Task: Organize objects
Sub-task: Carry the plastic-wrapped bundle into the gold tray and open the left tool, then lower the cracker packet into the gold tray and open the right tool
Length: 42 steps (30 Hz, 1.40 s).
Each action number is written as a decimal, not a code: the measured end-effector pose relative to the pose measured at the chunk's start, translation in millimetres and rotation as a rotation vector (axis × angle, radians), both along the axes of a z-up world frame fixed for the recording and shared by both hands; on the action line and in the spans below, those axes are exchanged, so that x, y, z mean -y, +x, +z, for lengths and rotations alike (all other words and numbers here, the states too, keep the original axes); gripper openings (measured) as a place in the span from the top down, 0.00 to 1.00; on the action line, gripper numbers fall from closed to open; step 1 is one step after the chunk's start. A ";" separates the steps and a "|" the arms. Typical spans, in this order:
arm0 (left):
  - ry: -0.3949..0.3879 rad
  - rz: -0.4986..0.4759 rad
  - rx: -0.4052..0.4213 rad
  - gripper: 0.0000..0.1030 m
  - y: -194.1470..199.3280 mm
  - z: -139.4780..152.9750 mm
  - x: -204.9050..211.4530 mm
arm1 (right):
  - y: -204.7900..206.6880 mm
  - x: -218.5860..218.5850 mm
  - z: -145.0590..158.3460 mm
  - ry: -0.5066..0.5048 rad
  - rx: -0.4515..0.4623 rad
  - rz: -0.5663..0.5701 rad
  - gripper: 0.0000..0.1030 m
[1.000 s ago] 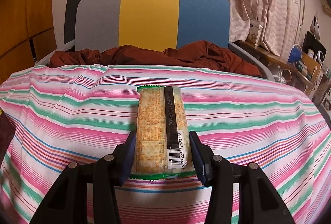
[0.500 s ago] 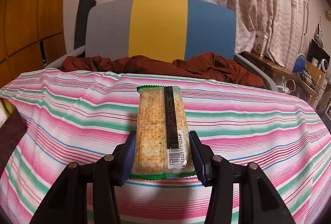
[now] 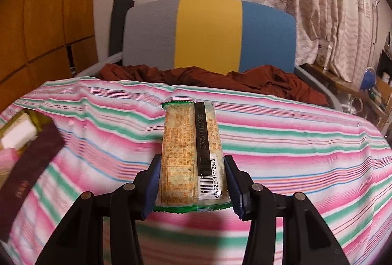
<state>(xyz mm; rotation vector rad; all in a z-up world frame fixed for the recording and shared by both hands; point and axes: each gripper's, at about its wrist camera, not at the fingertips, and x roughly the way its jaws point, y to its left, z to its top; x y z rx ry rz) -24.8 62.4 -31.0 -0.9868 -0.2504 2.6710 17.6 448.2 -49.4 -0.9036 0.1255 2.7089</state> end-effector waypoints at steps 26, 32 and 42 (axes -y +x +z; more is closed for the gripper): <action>-0.030 0.062 -0.011 0.03 9.4 -12.0 23.2 | 15.8 126.1 23.5 -0.221 -0.053 0.251 0.52; -0.044 0.060 -0.029 0.00 25.7 -10.6 23.9 | 7.7 153.7 26.0 -0.238 -0.023 0.317 0.52; -0.021 0.121 -0.002 0.00 35.3 -16.2 50.2 | -20.2 223.6 37.1 -0.247 0.033 0.473 0.52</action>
